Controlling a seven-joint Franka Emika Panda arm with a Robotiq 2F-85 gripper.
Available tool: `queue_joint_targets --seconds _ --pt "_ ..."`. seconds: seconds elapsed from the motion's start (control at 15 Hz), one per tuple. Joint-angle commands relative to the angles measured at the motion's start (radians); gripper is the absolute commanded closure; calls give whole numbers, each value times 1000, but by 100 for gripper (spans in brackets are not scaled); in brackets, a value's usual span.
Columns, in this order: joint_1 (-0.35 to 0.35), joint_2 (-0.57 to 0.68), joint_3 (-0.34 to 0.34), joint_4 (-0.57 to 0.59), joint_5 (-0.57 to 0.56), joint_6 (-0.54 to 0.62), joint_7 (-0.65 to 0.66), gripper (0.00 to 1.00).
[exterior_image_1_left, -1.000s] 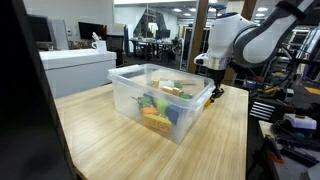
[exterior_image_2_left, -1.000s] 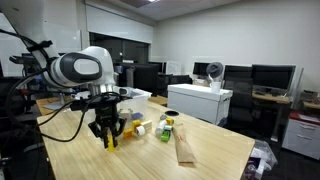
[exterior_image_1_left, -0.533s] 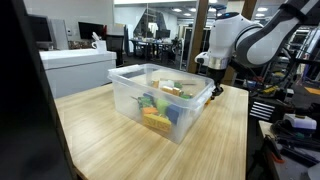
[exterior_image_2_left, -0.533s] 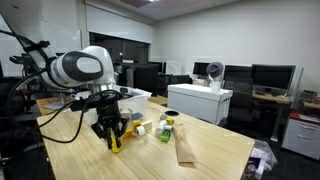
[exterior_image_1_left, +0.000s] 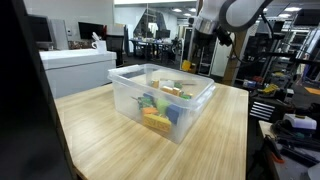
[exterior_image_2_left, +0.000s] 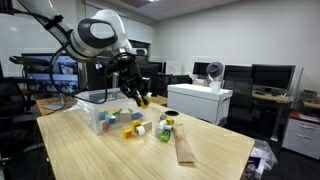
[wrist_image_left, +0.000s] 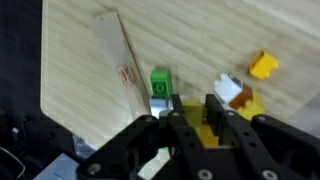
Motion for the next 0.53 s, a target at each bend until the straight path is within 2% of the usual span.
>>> queue_joint_targets --seconds 0.0,0.13,0.27,0.33,0.4,0.47 --pt "88 -158 72 -49 176 -16 -78 91" --pt "168 -218 105 -86 253 -32 -130 91" --pt "224 -237 126 -119 277 -46 -151 91" --pt "235 -225 137 -121 269 -42 -135 59" --pt "242 -211 144 -112 264 -53 -120 46" --pt "248 -185 142 -92 276 -51 -111 38"
